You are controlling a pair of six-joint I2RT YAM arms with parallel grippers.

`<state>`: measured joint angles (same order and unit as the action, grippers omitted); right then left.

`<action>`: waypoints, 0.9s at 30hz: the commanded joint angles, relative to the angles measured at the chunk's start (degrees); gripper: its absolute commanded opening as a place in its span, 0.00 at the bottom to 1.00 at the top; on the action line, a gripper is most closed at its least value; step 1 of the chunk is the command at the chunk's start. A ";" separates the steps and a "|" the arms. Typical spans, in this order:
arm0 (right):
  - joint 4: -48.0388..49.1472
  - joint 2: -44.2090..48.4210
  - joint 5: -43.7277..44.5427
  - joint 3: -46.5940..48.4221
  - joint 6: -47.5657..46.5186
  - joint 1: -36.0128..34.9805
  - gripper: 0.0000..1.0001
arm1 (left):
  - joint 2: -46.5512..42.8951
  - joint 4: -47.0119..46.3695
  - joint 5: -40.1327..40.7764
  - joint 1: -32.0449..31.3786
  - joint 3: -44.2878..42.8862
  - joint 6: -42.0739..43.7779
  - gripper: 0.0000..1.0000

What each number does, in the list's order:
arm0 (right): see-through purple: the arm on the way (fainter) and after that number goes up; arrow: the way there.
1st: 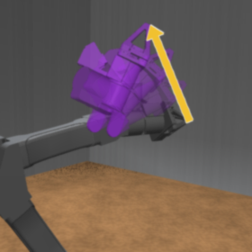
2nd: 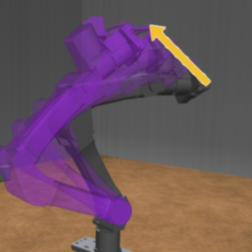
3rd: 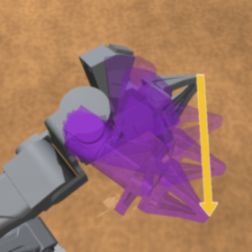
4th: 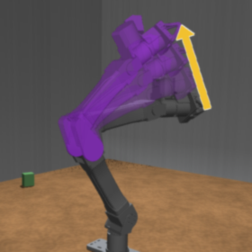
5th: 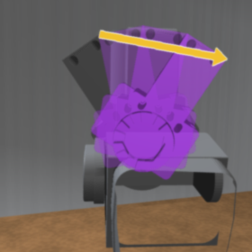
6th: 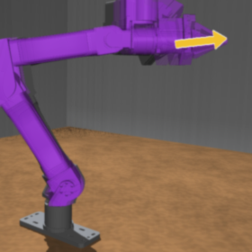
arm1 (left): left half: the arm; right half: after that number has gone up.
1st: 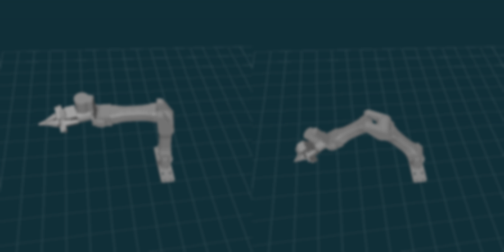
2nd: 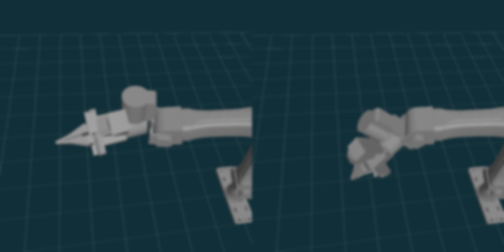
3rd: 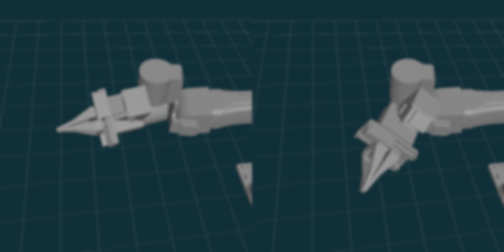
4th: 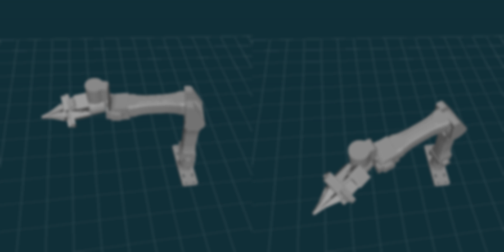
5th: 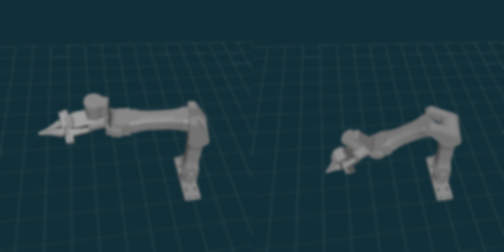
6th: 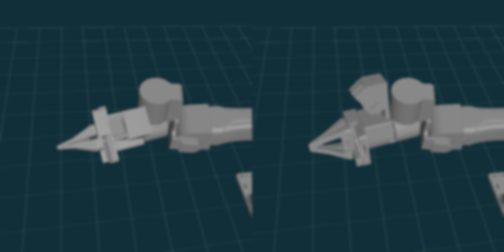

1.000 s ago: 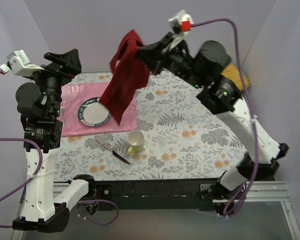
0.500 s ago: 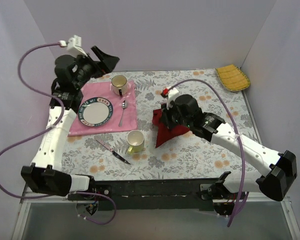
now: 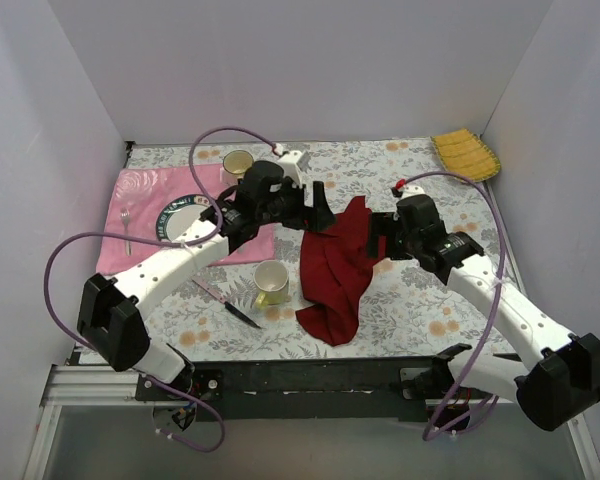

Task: Fold the napkin, place the utensils inside, and roll it up
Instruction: Flatten the napkin out

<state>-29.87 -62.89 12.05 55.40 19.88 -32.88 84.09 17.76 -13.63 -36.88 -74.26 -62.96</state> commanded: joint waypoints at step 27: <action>19.41 -48.71 -29.28 27.28 -7.40 19.96 0.57 | 24.36 -2.18 5.21 -6.10 -1.07 -7.00 0.78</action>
<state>-11.64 -107.07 -11.97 75.66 15.27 -13.08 108.86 19.81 -2.57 -45.45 -75.77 -66.89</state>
